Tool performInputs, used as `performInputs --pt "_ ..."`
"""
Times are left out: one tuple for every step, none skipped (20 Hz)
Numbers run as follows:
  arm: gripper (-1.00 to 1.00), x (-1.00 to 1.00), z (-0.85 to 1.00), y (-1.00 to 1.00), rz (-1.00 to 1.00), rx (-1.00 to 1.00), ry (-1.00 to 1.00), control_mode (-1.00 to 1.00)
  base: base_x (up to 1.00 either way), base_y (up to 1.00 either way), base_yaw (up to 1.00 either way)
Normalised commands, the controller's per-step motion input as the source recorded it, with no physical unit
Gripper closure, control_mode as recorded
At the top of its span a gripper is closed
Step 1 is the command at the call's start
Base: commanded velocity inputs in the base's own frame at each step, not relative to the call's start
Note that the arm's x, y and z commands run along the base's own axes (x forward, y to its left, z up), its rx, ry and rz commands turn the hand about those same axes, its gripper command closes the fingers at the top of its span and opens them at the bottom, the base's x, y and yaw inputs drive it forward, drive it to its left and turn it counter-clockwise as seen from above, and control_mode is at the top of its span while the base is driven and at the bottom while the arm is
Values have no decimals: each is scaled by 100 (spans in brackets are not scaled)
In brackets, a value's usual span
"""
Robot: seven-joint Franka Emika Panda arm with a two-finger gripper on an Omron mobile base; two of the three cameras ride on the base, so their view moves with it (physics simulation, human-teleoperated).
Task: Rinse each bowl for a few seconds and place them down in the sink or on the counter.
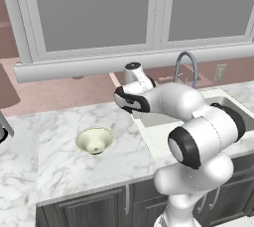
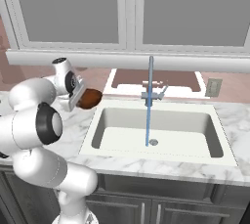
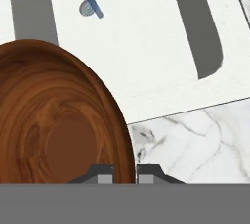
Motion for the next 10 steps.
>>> performInputs --pt "100 0 -16 31 6 3 0 -100 0 0 0" --pt "100 0 -16 32 6 3 0 -100 0 0 0" --pt "100 0 -14 32 6 3 0 -100 0 0 0" --pt "100 1 -11 32 7 2 0 -100 0 0 0" --pt "100 6 -5 31 6 2 0 -100 0 0 0" --pt "100 8 -6 31 6 2 0 -100 0 0 0" --pt "100 8 -6 33 7 1 0 -100 0 0 0" --pt "100 8 -7 33 7 1 0 -100 0 0 0" --pt "100 9 -10 34 7 1 0 -100 0 0 0" --pt "100 10 -10 33 7 1 0 -100 0 0 0"
